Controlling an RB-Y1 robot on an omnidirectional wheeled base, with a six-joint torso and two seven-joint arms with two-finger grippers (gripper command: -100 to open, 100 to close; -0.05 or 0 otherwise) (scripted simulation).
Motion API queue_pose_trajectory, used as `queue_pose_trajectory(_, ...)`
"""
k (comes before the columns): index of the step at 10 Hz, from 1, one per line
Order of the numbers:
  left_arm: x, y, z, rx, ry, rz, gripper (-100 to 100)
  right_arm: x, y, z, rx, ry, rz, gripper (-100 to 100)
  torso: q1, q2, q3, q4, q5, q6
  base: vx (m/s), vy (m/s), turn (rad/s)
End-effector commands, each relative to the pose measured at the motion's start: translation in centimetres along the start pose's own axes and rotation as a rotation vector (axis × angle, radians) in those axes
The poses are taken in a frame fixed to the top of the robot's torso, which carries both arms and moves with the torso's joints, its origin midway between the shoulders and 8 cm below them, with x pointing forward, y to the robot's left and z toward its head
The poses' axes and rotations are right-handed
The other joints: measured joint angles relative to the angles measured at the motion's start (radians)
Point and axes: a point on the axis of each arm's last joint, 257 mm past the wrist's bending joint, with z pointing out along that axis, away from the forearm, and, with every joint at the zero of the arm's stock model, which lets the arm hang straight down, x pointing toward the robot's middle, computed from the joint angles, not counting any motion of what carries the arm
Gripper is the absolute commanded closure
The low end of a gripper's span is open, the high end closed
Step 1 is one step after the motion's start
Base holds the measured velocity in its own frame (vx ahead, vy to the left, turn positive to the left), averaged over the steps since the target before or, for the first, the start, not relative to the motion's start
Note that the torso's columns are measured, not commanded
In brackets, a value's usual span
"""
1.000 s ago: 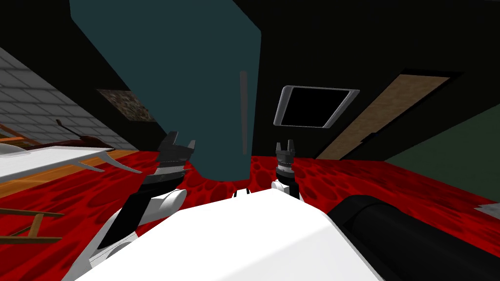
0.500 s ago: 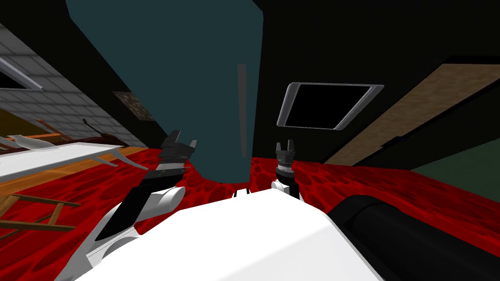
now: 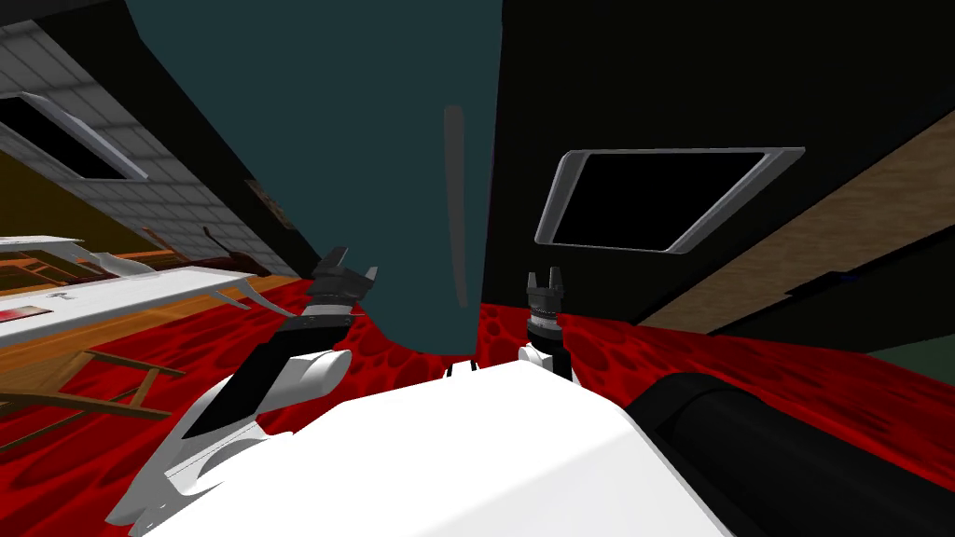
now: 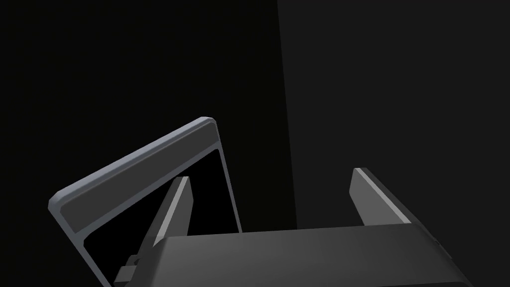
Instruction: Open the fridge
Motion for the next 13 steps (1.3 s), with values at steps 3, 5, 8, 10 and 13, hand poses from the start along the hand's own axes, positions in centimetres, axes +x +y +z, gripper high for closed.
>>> queue_pose_trajectory(3,-0.9,1.2,1.1,-0.075,-0.027,-0.072,-100,0.0,0.0,0.0,0.000,0.000,0.000,0,-0.002,0.003,0.002,0.001,-0.001,0.001,0.073,-0.132,0.135)
queue_pose_trajectory(5,-1.2,1.7,1.5,-0.103,-0.040,-0.106,-100,0.0,0.0,0.0,0.000,0.000,0.000,0,0.000,0.001,0.000,0.000,0.000,0.000,0.075,-0.116,0.154)
queue_pose_trajectory(8,-1.7,2.8,1.8,-0.157,-0.062,-0.142,-100,0.0,0.0,0.0,0.000,0.000,0.000,0,-0.002,0.000,0.000,0.000,-0.001,0.000,0.070,-0.126,0.116)
queue_pose_trajectory(10,-1.9,3.3,2.1,-0.186,-0.077,-0.180,-100,0.0,0.0,0.0,0.000,0.000,0.000,0,-0.001,0.002,0.001,0.001,0.000,0.000,0.050,-0.118,0.146)
queue_pose_trajectory(13,-2.1,3.8,2.8,-0.220,-0.098,-0.265,-100,0.0,0.0,0.0,0.000,0.000,0.000,0,-0.001,0.001,0.000,0.000,0.000,0.001,0.045,-0.138,0.167)
